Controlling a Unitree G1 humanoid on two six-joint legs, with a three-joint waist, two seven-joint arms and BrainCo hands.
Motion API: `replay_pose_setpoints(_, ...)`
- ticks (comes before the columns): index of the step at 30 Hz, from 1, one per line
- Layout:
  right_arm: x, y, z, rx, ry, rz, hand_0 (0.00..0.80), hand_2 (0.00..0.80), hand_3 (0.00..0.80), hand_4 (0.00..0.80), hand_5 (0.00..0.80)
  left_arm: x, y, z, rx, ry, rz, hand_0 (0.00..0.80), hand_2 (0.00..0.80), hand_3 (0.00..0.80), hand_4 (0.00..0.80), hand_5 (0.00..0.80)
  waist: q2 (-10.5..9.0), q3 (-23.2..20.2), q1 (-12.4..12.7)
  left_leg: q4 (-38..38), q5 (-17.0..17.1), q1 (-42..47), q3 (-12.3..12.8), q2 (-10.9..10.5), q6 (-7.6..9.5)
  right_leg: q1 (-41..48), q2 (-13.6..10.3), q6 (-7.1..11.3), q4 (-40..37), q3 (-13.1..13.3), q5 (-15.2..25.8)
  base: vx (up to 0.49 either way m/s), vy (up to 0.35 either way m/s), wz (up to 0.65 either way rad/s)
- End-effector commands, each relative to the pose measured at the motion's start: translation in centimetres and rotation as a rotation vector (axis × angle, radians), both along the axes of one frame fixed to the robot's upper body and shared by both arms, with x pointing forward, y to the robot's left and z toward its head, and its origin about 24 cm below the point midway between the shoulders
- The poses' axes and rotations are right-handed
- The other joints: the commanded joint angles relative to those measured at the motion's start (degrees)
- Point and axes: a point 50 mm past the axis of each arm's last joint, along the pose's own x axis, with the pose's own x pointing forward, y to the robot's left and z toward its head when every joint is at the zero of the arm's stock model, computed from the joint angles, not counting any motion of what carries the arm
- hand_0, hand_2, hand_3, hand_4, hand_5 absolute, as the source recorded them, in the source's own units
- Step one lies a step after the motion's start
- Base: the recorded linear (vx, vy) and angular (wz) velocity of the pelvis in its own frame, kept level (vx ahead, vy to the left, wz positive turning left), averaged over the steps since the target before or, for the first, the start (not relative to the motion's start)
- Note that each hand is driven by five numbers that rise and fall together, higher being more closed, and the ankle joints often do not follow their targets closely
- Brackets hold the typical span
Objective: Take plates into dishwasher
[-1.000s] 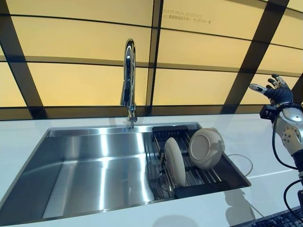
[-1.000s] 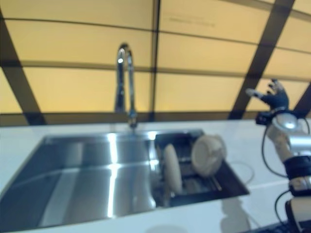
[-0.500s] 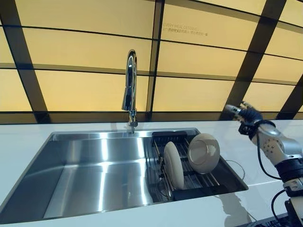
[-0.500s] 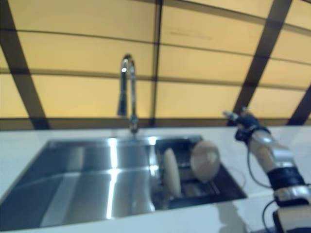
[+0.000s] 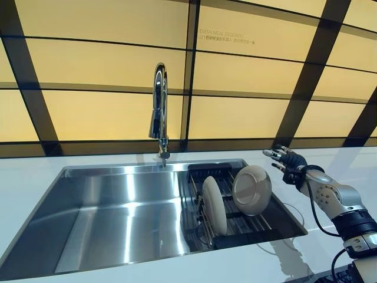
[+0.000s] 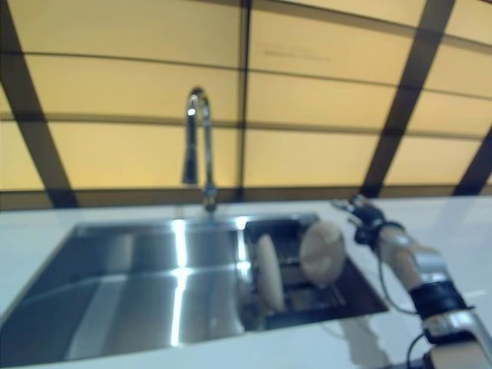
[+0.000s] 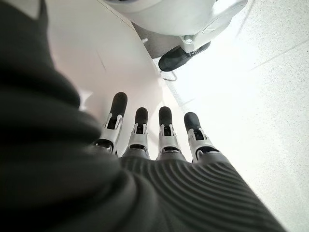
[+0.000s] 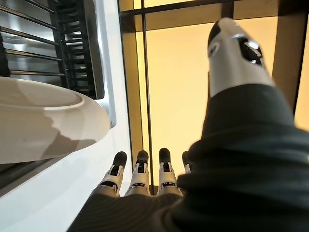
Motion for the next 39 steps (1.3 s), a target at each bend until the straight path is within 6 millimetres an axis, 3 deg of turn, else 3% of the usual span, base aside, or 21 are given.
replay_pose_setpoints(1, 0.4, 1.5, 2.3, -0.025, -0.092, 0.061, 0.0, 0.0, 0.0, 0.0, 0.0, 3.1, 0.0, 0.7, 0.023, -0.078, -0.031, 0.0, 0.0, 0.0, 0.0, 0.0, -0.54, 1.2, -0.5, 0.1, -4.4, 0.3, -0.4, -2.7, 1.61, 3.0, 4.6, -0.37, 0.1, 1.3, -4.8, 0.0, 0.0, 0.0)
replay_pose_setpoints(15, 0.2, 0.6, 1.3, -0.06, -0.056, 0.026, 0.0, 0.0, 0.0, 0.0, 0.0, 2.8, 0.2, 0.7, 0.023, -0.073, -0.032, 0.0, 0.0, 0.0, 0.0, 0.0, -0.34, 1.6, -0.5, 0.1, -4.5, 0.4, -0.5, -2.9, 1.7, 3.2, 4.6, -0.24, 0.1, 1.4, -4.8, 0.0, 0.0, 0.0)
replay_pose_setpoints(26, 0.0, -2.3, 1.0, -0.073, -0.017, -0.082, 0.0, 0.0, 0.0, 0.0, 0.0, 2.8, 0.2, 0.7, 0.022, -0.067, -0.049, 0.0, 0.0, 0.0, 0.0, 0.0, -0.35, 1.7, -0.5, 0.1, -4.7, 0.6, -0.8, -2.9, 1.74, 3.3, 4.6, -0.09, 0.1, 1.9, -4.7, -0.002, -0.001, 0.01)
replay_pose_setpoints(39, -0.3, -2.8, -0.7, -0.078, 0.051, -0.061, 0.0, 0.0, 0.0, 0.0, 0.0, 2.8, 0.2, 0.7, 0.022, -0.07, -0.052, 0.0, 0.0, 0.0, 0.0, 0.0, -0.31, 2.0, -0.3, 0.1, -4.8, 0.8, -0.7, -2.9, 1.8, 3.5, 4.5, -0.04, 0.1, 1.6, -4.7, -0.002, -0.001, 0.02)
